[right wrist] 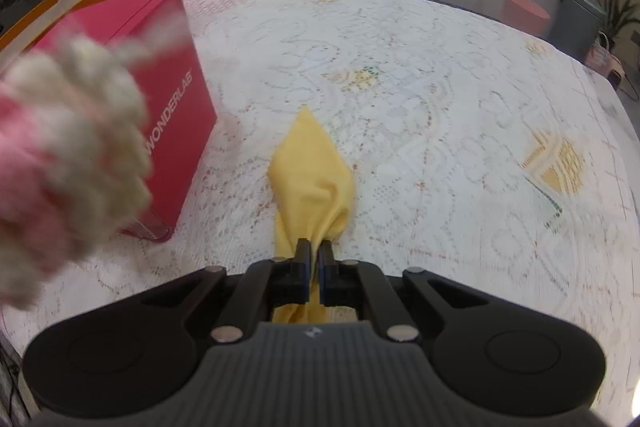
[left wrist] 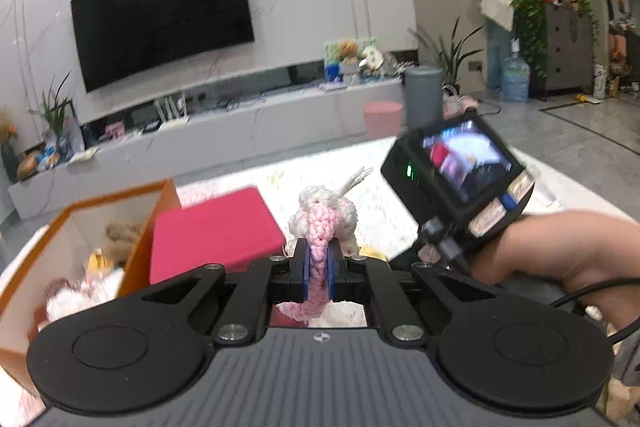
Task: Organize soft objects
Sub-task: 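Lift the crochet hat with the left gripper while the right gripper lifts the yellow cloth, then carry the hat into the shoebox and release it while the right gripper carries the cloth over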
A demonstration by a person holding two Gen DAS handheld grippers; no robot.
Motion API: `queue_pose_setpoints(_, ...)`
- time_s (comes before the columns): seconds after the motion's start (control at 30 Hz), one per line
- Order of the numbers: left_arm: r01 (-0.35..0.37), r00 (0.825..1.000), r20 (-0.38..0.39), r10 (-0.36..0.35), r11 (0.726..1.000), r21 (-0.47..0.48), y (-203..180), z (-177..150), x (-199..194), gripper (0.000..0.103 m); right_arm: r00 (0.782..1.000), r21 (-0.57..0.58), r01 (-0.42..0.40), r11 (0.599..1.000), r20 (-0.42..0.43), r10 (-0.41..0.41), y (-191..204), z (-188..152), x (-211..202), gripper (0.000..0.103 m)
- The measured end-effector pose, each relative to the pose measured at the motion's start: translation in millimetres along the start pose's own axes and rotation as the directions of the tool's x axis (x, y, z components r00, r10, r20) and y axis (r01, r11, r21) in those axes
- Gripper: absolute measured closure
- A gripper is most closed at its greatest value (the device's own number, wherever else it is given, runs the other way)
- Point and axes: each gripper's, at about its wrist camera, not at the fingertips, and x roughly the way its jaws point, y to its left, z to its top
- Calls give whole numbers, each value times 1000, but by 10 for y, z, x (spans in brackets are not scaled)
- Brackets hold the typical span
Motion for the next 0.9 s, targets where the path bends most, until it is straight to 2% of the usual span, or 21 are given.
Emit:
queue_pose_setpoints(0.13, 52, 997, 52, -53, 999, 18, 131, 129, -128, 94, 999, 56, 27, 998, 22, -28, -18, -9, -73, 102)
queue_pose_setpoints(0.2, 79, 993, 84, -80, 997, 17, 245, 175, -180, 94, 997, 101, 65, 993, 41, -69, -34, -19, -139, 102)
queue_pose_setpoints(0.37, 132, 982, 141, -124, 990, -46, 752, 317, -310, 94, 983, 172, 137, 976, 96, -154, 21, -36, -517, 102)
queue_pose_setpoints(0.43, 131, 974, 194, -119, 990, -55, 974, 361, -354, 94, 973, 197, 162, 967, 130, -190, 75, -59, -706, 102)
queue_pose_setpoints(0.53, 70, 948, 311, -64, 998, -6, 1219, 361, -413, 94, 961, 262, 132, 956, 200, -188, 186, -28, -1055, 102)
queue_pose_setpoints(0.57, 56, 947, 316, -51, 998, -8, 1275, 366, -415, 94, 953, 273, 123, 954, 235, -190, 259, 8, -1170, 102)
queue_pose_setpoints(0.7, 30, 940, 342, -6, 998, -64, 1625, 335, -366, 94, 894, 281, 79, 956, 404, -193, 616, 123, -1728, 102)
queue_pose_setpoints(0.77, -15, 937, 345, 51, 994, -108, 1796, 290, -325, 94, 861, 267, 59, 962, 474, -184, 832, 191, -1939, 102)
queue_pose_setpoints(0.9, -109, 941, 290, 171, 970, -219, 2212, 163, -174, 94, 800, 227, 64, 972, 570, -186, 1272, 379, -2156, 102)
